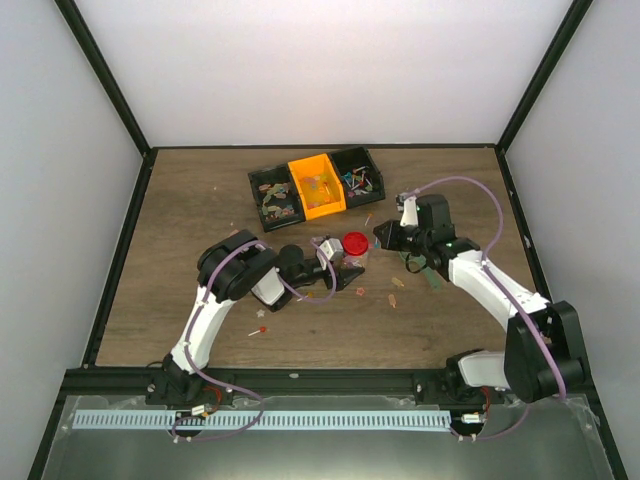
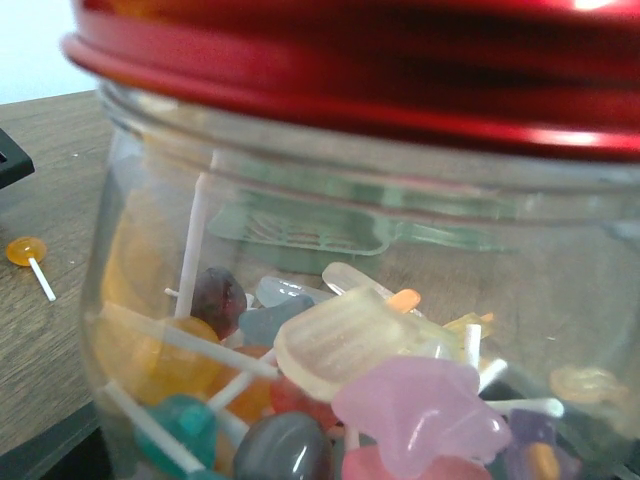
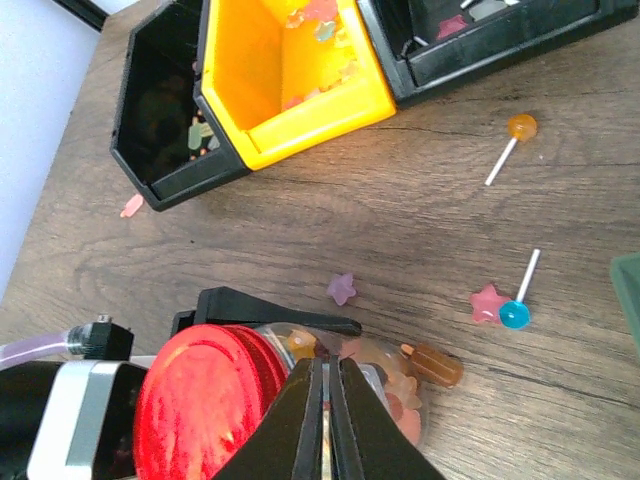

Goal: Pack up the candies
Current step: Screw the box lid onto the packing bottle.

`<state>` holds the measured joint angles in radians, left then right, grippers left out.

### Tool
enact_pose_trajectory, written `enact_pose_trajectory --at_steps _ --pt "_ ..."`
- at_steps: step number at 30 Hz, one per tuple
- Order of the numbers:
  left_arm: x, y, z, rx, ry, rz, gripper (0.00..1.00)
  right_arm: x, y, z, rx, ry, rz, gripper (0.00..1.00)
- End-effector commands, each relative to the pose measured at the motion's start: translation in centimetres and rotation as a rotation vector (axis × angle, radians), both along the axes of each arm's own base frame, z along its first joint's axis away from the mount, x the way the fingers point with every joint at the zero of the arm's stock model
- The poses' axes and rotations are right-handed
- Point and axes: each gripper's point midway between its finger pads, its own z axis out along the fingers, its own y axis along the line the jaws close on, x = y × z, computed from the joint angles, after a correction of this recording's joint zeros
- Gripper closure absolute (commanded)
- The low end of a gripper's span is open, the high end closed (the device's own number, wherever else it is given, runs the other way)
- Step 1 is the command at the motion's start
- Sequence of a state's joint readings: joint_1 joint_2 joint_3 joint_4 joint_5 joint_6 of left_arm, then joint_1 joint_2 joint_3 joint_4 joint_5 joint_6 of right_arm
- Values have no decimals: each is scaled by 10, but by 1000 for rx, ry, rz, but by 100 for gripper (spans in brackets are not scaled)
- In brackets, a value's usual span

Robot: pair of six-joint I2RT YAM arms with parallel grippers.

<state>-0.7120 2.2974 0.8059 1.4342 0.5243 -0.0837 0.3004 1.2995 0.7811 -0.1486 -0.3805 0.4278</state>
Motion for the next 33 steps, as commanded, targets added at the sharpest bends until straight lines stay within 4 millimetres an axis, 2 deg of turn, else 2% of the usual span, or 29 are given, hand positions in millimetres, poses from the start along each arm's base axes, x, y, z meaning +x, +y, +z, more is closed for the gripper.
enact_pose_trajectory --at_steps 1,3,5,13,20,25,33 --pt "-2 0 -1 -12 -13 -14 21 8 11 41 85 -88 35 94" --pt "-2 1 -2 -10 -13 -16 21 8 15 43 107 -87 52 87" --pt "-3 1 -4 -7 -9 -16 21 10 18 43 119 -84 64 85" --pt "-4 1 -9 -1 -1 -23 21 12 34 27 156 -37 152 85" --pt "-5 0 -11 -1 9 -30 21 16 38 21 156 -31 173 85" --pt "-5 -1 -13 2 12 -32 21 14 42 18 167 -20 199 89" --pt "-4 -1 -13 1 13 -27 21 2 40 -4 152 29 211 97"
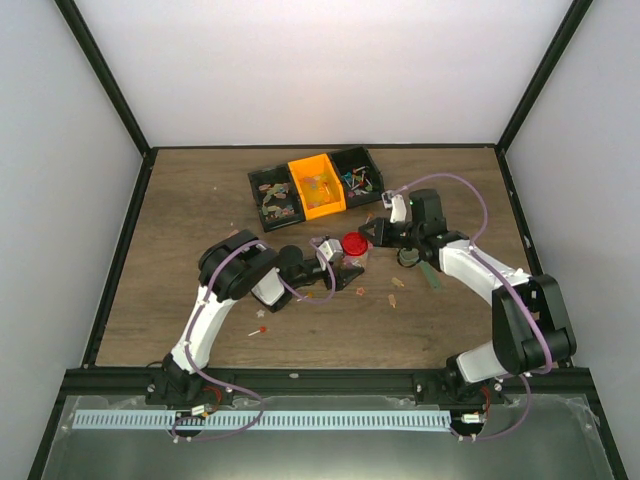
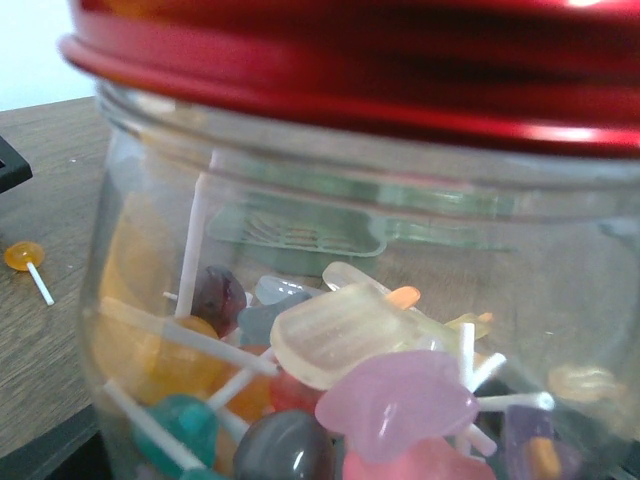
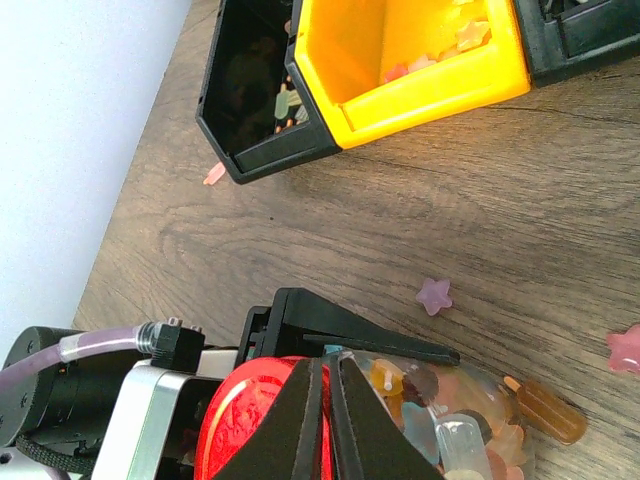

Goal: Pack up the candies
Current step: Screw the box lid onto the packing bottle.

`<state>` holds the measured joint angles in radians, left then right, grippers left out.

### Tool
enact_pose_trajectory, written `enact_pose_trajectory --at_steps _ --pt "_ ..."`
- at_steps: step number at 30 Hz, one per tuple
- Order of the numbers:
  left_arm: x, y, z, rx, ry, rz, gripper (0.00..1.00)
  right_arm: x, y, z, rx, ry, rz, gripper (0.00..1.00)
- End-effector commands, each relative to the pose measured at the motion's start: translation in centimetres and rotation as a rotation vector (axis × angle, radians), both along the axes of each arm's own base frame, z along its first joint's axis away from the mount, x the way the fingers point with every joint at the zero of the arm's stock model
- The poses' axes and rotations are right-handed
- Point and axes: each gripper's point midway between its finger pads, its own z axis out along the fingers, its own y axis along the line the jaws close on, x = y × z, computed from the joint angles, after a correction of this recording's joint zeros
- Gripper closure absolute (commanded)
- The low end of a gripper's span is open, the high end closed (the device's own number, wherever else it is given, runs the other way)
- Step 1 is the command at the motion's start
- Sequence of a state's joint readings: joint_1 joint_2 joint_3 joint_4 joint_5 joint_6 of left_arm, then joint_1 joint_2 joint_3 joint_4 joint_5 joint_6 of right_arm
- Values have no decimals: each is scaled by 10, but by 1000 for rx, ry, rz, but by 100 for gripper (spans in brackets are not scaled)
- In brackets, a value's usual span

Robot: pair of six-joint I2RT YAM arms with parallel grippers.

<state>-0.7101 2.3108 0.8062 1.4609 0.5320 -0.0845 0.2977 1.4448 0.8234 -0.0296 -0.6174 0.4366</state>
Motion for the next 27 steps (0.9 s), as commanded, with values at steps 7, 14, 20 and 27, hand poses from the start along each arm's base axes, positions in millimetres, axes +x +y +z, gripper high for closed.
enact_pose_trajectory --at_steps 7,14,20,27 --pt "1 -1 -12 7 27 -4 22 -18 -2 -12 -3 15 32 99" --pt "7 0 -10 3 42 25 23 -36 -6 -23 0 43 36 99" --pt "11 1 -12 1 59 40 23 -47 -9 -28 5 59 34 99" --pt "13 0 -15 9 69 43 24 -63 -10 -25 41 81 34 99"
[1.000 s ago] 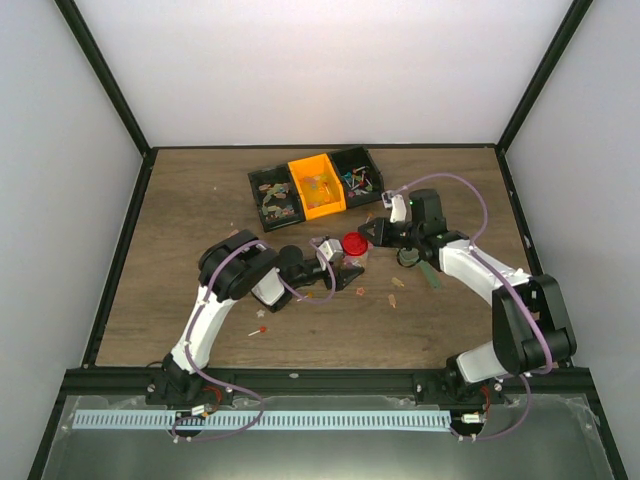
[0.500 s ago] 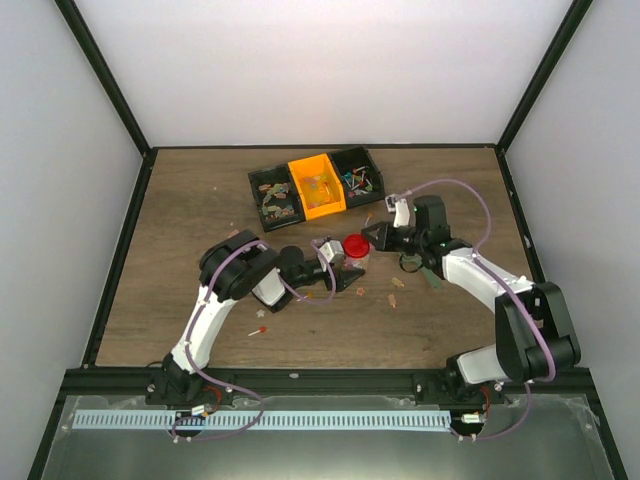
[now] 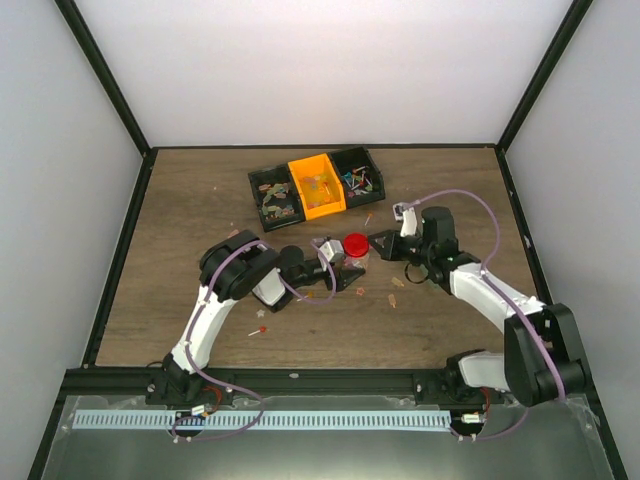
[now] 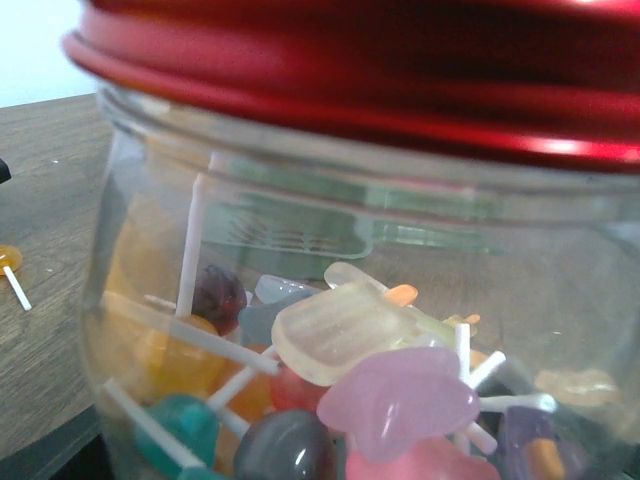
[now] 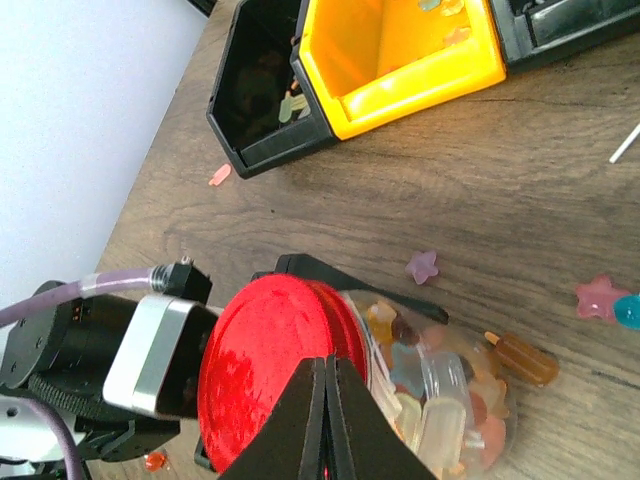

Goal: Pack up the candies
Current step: Screw the box lid onto the packing bottle.

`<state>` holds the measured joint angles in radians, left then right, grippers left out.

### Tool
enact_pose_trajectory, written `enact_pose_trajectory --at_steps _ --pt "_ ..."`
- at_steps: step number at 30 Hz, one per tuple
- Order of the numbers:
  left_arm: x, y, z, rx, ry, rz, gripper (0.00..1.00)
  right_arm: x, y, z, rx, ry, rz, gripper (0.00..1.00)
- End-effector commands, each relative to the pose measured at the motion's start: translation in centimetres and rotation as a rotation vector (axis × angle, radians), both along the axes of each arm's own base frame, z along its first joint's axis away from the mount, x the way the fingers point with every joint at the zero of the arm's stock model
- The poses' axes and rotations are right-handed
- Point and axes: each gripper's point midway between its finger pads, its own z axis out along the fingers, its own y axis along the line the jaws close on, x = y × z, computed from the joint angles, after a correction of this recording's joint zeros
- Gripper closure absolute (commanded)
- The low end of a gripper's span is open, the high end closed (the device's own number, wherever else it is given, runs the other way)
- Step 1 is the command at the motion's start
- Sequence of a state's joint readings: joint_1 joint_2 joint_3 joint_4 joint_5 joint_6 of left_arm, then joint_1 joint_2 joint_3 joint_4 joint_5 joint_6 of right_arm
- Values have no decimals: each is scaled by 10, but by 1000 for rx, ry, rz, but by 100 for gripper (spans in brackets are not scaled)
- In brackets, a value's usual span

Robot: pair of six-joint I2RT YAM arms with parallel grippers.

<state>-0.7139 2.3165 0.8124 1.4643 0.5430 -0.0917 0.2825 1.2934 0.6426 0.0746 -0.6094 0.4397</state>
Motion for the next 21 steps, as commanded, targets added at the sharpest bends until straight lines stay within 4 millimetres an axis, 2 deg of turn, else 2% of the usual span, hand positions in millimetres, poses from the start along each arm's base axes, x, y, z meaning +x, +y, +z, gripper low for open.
enact_pose_trajectory --at_steps 1,6,10,14,18,21 --pt "15 3 -16 16 64 57 24 -38 6 -20 35 148 60 99" --pt "14 3 -17 17 58 52 25 -44 2 -9 33 129 38 99" --pt "8 4 -18 14 60 33 25 -34 -6 7 3 85 1 99" --pt "5 5 -17 3 63 23 25 -7 -8 27 -33 28 -39 99" --pt "1 3 -20 6 71 1 25 23 -6 38 -67 -17 -57 86" --pt "1 2 -22 10 74 -12 25 41 2 43 -63 -36 -40 83"
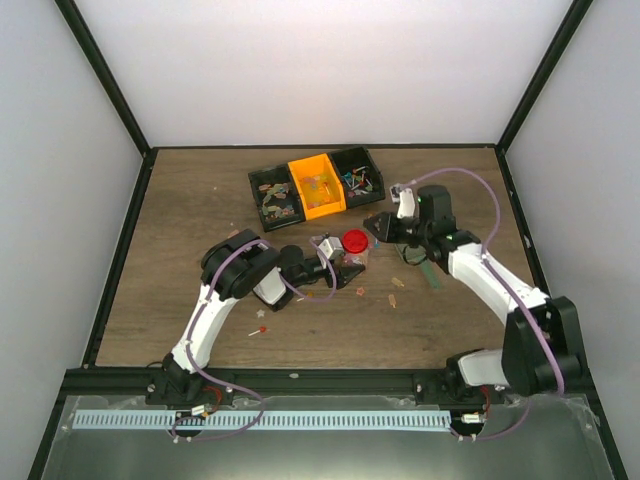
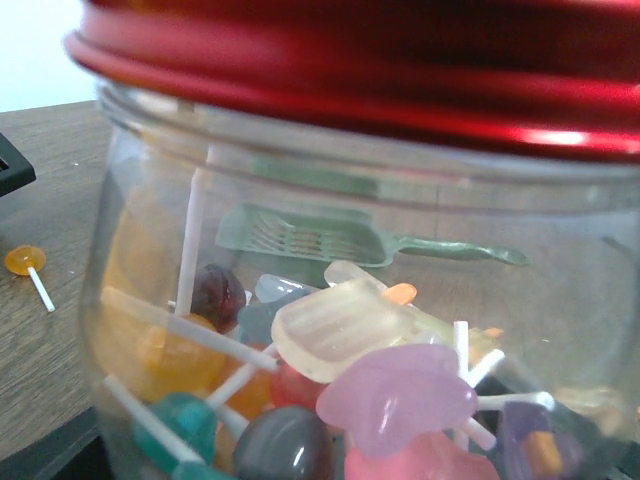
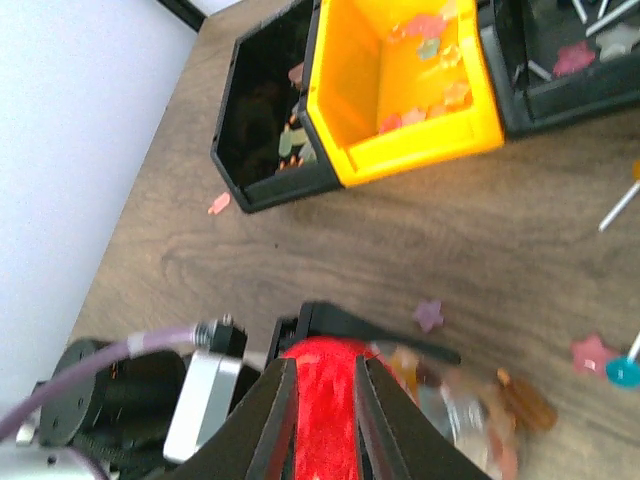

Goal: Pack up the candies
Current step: Screw the box lid onto the packing bottle.

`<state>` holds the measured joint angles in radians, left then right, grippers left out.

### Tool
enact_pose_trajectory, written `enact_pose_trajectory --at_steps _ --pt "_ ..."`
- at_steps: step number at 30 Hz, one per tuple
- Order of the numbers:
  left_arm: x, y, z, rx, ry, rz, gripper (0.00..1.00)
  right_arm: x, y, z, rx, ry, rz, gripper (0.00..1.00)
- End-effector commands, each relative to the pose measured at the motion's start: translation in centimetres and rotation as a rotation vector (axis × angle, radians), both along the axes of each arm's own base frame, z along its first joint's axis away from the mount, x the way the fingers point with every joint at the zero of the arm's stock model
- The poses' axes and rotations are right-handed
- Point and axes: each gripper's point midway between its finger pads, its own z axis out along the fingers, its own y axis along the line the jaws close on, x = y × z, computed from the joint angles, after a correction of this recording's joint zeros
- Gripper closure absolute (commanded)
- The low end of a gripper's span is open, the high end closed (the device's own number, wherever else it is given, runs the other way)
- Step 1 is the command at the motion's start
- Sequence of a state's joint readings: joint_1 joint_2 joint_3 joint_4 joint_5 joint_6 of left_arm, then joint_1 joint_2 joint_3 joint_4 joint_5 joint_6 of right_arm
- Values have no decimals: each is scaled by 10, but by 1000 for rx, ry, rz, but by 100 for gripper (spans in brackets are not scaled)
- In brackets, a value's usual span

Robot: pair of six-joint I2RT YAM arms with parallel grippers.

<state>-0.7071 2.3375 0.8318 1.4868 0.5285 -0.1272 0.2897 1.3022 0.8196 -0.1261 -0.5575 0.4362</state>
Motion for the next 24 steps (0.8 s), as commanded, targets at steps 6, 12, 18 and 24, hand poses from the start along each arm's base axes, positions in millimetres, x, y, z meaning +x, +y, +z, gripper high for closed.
enact_pose_trajectory --at_steps 6,12,18,24 --pt "-8 1 -25 35 62 -42 25 40 14 -3 -17 -28 44 87" --pt "-8 1 -26 36 68 -48 25 41 17 -13 -12 -10 69 89" --pt "-8 0 -27 35 69 -48 25 32 20 -21 3 12 89 93" --pt "-7 0 -30 42 76 -48 25 21 19 -31 10 40 102 95"
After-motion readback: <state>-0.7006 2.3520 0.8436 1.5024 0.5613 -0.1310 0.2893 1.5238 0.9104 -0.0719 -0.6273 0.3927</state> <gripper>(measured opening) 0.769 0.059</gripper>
